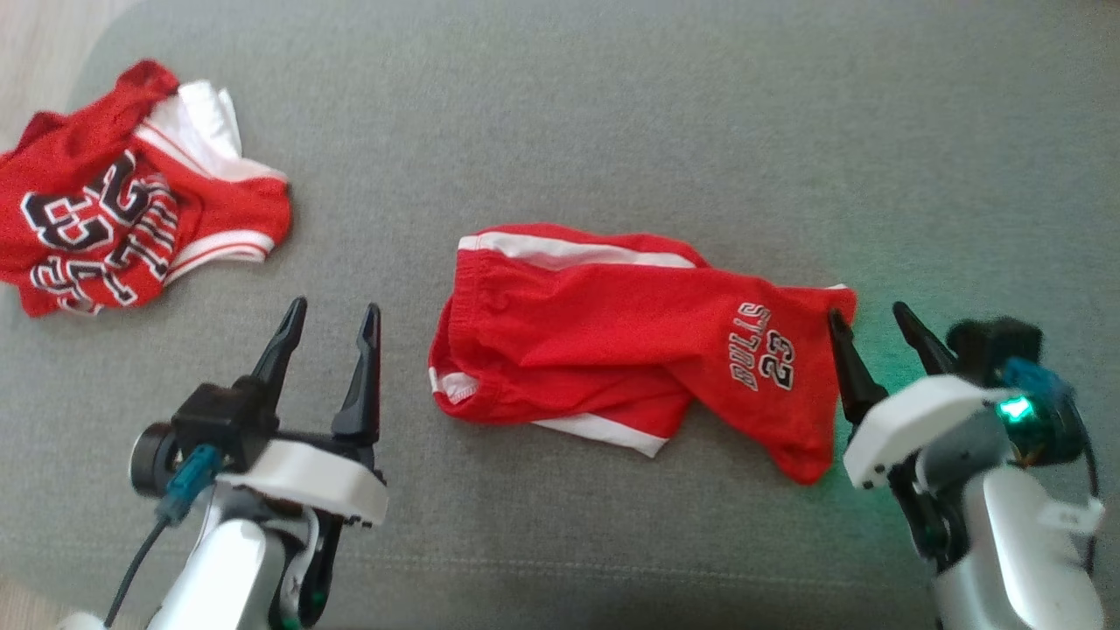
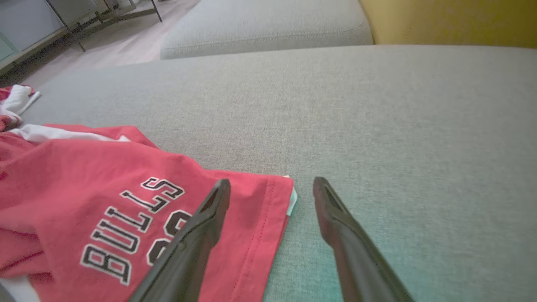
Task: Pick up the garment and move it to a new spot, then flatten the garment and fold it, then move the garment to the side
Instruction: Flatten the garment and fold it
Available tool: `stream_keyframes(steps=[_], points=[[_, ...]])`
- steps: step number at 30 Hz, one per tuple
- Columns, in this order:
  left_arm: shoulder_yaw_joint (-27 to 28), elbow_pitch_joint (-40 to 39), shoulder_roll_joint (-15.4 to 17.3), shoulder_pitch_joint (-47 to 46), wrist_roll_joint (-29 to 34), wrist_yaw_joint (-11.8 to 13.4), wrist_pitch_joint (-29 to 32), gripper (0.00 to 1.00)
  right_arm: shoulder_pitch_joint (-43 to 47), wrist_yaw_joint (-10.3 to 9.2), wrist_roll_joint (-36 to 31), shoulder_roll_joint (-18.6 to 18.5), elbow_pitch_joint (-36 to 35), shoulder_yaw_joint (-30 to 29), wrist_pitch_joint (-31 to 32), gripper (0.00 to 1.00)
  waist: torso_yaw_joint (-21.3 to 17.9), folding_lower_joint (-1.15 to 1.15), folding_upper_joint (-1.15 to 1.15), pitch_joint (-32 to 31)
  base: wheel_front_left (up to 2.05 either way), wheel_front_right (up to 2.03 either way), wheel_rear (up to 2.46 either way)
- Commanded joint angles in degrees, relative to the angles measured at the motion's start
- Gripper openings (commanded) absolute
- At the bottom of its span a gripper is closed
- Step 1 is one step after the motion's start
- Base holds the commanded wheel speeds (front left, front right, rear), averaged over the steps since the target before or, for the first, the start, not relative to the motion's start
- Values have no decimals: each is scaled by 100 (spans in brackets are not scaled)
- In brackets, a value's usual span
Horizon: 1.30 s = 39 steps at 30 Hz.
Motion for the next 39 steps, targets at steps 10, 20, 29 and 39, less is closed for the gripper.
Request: stream_keyframes(steps=[10,20,29,39], points=[[160,49,-24,-550,-22,-132,-172,100,-688,-4,-36,-103,612,180,383,31,144,0,0,333,0,0,0],[194,174,-79,-614,-24,-172,-240,100,-1018,-4,-43,-232,488,126,52,0,146,0,0,325,0,0,0],[224,167,-81,-566,-22,-171,-259,100,-1114,-4,-177,-404,-357,583,-346,0,29,0,0,190,0,0,0],[238,109,-66,-496,-52,-161,-265,100,400,-4,-7,-351,-556,1203,-28,0,-133,0,0,166,0,0,0]])
